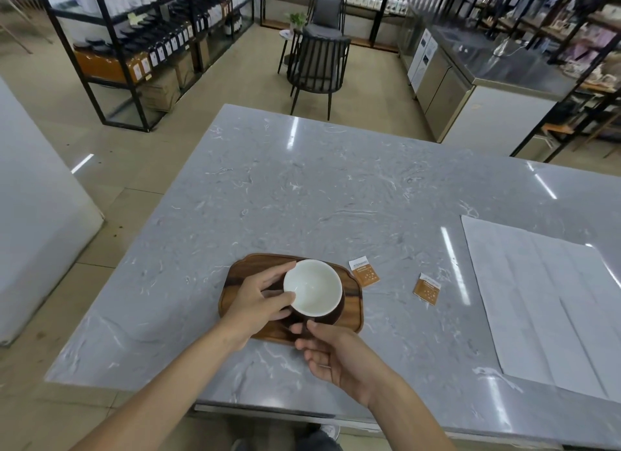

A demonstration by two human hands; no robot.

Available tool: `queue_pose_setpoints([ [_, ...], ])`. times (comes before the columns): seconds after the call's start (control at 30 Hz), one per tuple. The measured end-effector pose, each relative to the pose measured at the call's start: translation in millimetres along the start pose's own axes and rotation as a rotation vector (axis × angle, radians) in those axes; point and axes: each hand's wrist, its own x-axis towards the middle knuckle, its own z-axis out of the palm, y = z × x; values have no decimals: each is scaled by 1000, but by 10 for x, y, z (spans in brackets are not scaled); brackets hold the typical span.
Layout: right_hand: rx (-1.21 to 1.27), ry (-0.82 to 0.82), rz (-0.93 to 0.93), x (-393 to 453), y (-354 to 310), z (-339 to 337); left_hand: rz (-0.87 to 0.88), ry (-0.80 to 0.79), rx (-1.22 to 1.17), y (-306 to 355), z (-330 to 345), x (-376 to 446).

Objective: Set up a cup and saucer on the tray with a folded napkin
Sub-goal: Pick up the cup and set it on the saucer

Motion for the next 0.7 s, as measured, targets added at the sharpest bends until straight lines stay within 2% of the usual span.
queue_pose_setpoints([
  [0.33,-41,25,-93,12,41,-6,32,-11,7,-33,-76,12],
  [0.43,-181,200,-174,-45,94,-124,84,-29,135,-78,-81,13],
  [0.57,-315,504,-493,-38,9,-308,102,-55,237,-80,-160,43],
  [0.63,-287,485,-572,-10,-105,-323,120,-71,270,-73,-182,72],
  [0.7,-253,368,-574,50,-183,-300,132,-82,263,-70,-193,85],
])
